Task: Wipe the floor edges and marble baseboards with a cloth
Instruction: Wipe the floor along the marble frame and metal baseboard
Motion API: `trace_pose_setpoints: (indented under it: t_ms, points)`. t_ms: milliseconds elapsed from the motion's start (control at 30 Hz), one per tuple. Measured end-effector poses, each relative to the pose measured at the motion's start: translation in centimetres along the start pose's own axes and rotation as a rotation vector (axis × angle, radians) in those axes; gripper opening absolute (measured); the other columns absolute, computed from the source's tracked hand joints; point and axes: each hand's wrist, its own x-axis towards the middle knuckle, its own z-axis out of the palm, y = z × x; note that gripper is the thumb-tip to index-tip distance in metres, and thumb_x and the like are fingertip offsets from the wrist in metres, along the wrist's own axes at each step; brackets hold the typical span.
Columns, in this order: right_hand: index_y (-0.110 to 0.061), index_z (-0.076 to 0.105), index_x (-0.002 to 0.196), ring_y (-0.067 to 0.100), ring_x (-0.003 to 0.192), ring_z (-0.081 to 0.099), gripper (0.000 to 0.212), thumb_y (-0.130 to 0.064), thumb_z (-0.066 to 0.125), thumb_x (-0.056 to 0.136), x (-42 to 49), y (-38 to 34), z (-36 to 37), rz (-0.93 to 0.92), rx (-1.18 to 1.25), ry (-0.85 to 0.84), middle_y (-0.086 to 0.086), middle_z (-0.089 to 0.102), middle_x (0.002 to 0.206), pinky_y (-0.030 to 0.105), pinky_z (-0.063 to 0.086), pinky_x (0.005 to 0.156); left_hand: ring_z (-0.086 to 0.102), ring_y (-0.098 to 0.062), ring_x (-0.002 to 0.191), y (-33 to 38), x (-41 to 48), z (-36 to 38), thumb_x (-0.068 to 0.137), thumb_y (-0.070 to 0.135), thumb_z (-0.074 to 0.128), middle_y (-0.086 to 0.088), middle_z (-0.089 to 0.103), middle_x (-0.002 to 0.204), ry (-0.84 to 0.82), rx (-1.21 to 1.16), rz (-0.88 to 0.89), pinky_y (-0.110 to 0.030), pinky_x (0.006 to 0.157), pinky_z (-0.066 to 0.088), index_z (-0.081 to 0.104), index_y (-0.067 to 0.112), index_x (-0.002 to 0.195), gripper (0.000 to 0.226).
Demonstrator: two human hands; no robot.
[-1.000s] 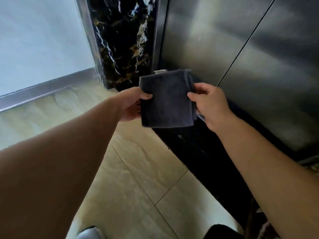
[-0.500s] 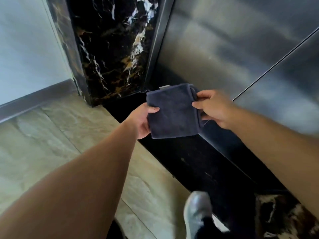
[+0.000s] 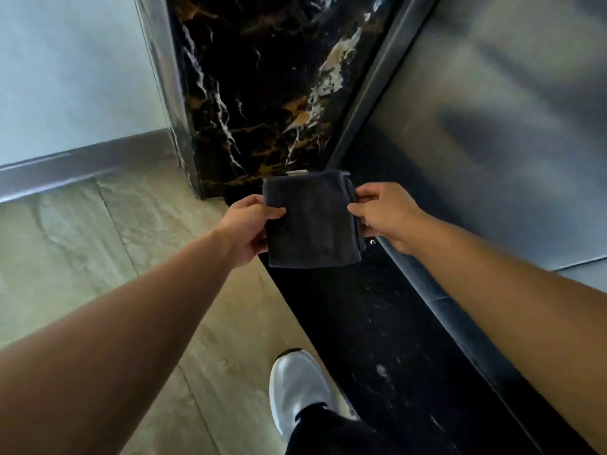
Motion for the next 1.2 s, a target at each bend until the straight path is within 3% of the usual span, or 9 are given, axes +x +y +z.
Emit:
trace_pose_setpoints:
  t_ms: [133, 267, 367, 433, 600, 733, 900, 1033, 1200]
  points:
    - [-0.021, 0.06, 0.124, 0.021, 0.101, 0.065, 0.032, -0.015, 0.057, 0.093, 8.5, 3.3, 3.0, -0.02, -0.156, 0.104, 0.005, 0.066, 0.12, 0.04, 0.057, 0.09, 0.063, -0.024, 0.09, -1.1, 5.8, -0.9, 0.091, 0.006, 0.065, -0.007, 0.065, 0.1, 0.194, 0.154, 0.005, -0.035, 0.07, 0.051, 0.057, 0.016, 0.11, 0.023]
    - [-0.019, 0.043, 0.145, 0.026, 0.132, 0.046, 0.049, -0.024, 0.052, 0.097, 9.3, 8.3, 6.8, -0.24, -0.536, 0.103, 0.007, 0.045, 0.145, 0.039, 0.043, 0.105, 0.055, -0.02, 0.077, -5.2, 5.8, -4.1, 0.088, -0.001, 0.064, -0.014, 0.062, 0.111, 0.272, 0.49, 0.073, -0.023, 0.052, 0.043, 0.055, 0.01, 0.114, 0.03]
    - [-0.028, 0.019, 0.156, 0.024, 0.152, 0.007, 0.063, -0.045, 0.043, 0.1, 8.4, 11.1, 9.1, -0.39, -0.774, -0.107, 0.001, 0.011, 0.165, 0.042, 0.021, 0.122, 0.053, -0.03, 0.11, -7.8, 3.7, -8.6, 0.088, 0.012, 0.066, -0.014, 0.054, 0.134, 0.24, 1.007, 0.158, -0.034, 0.082, 0.048, 0.055, 0.015, 0.127, 0.04]
    - [-0.035, 0.002, 0.157, 0.021, 0.153, -0.014, 0.068, -0.058, 0.03, 0.099, 10.3, 11.5, 10.2, -0.419, -0.912, -0.172, -0.001, -0.011, 0.166, 0.043, 0.002, 0.124, 0.033, -0.035, 0.137, -7.8, 3.2, -11.0, 0.09, 0.029, 0.065, -0.012, 0.038, 0.152, 0.312, 1.271, 0.233, -0.047, 0.11, 0.036, 0.047, 0.021, 0.14, 0.053]
    - [-0.033, -0.022, 0.152, 0.035, 0.146, -0.031, 0.081, -0.075, 0.01, 0.091, 12.5, 10.9, 15.6, -0.439, -1.151, -0.211, 0.008, -0.031, 0.16, 0.057, -0.016, 0.118, -0.016, -0.034, 0.153, -8.9, 4.1, -14.9, 0.094, 0.066, 0.034, -0.01, -0.015, 0.168, 0.5, 1.349, 0.112, -0.056, 0.123, -0.001, 0.005, 0.022, 0.16, 0.085]
    - [-0.033, -0.018, 0.153, 0.037, 0.147, -0.026, 0.075, -0.069, 0.011, 0.094, 10.8, 8.7, 20.9, -0.584, -1.167, -0.261, 0.01, -0.025, 0.163, 0.06, -0.013, 0.118, -0.028, -0.031, 0.15, -11.2, 4.2, -16.4, 0.093, 0.075, 0.017, -0.006, -0.028, 0.164, 0.582, 1.392, 0.139, -0.055, 0.122, -0.008, -0.011, 0.029, 0.159, 0.085]
    - [-0.039, 0.008, 0.156, 0.032, 0.15, -0.022, 0.059, -0.056, 0.02, 0.101, 10.2, 5.0, 26.2, -0.827, -1.105, -0.479, 0.007, -0.015, 0.166, 0.052, -0.014, 0.12, -0.014, -0.034, 0.154, -12.2, 5.2, -16.2, 0.091, 0.069, 0.018, -0.011, -0.01, 0.168, 0.722, 1.422, 0.176, -0.057, 0.123, -0.001, 0.009, 0.023, 0.16, 0.083]
    - [-0.037, 0.016, 0.155, 0.025, 0.154, -0.006, 0.055, -0.048, 0.022, 0.101, 13.3, 5.6, 23.5, -1.036, -1.152, -0.459, 0.006, -0.001, 0.167, 0.041, -0.003, 0.124, -0.011, -0.033, 0.154, -12.2, 5.3, -16.2, 0.091, 0.067, 0.022, -0.01, -0.005, 0.169, 0.733, 1.415, 0.173, -0.057, 0.123, -0.001, 0.013, 0.025, 0.159, 0.081]
    - [-0.039, 0.002, 0.155, 0.028, 0.153, 0.0, 0.059, -0.051, 0.008, 0.098, 19.2, 11.8, 8.2, -0.423, -1.175, -0.072, 0.008, -0.001, 0.167, 0.044, 0.007, 0.125, -0.009, -0.035, 0.154, -12.0, 4.8, -16.4, 0.091, 0.068, 0.025, -0.012, -0.001, 0.168, 0.739, 1.393, 0.196, -0.057, 0.122, -0.002, 0.015, 0.026, 0.159, 0.081]
